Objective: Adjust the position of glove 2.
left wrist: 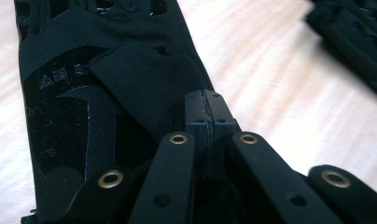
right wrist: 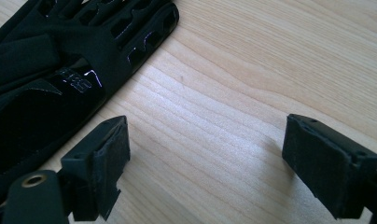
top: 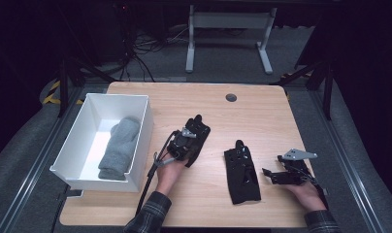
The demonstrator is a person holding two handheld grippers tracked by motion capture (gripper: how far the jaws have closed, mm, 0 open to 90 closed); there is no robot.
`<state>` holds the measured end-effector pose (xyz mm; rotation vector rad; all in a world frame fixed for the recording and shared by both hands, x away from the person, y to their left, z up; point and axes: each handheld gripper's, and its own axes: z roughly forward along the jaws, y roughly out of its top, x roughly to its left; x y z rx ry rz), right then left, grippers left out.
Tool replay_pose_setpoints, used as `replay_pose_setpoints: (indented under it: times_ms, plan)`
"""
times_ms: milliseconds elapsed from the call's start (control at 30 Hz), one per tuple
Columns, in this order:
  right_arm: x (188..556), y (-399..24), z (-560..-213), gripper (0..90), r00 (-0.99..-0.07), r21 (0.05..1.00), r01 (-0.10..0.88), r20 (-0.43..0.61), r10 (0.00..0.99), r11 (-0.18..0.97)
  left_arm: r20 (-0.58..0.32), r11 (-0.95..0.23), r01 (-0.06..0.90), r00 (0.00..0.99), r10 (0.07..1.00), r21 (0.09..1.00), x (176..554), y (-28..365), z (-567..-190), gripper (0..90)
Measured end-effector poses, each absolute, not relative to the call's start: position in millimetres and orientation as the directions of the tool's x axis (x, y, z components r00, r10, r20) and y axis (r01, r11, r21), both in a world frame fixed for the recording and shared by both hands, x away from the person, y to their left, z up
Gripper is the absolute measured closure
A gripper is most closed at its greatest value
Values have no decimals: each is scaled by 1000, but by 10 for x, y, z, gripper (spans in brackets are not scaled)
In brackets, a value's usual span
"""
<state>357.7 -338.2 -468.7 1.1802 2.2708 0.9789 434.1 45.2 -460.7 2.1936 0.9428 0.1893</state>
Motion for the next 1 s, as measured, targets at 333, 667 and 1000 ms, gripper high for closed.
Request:
replay_pose_setpoints:
  times_ms: [333,667,1000]
  plan:
    - [3577,-3382,-4687,154,-564,737,546,-28,825,398,-168,-488,545,766,621,682,4099,302,-4615,899]
    - [3577,-3382,-4687,154,-564,737,546,-28,825,398,-142,-473,518,767,625,713,4195,397,-4393,898]
    - [3577,-3382,-4687,154,-564,737,546,-28,825,398,-121,-468,566,715,689,679,4623,587,-4394,898]
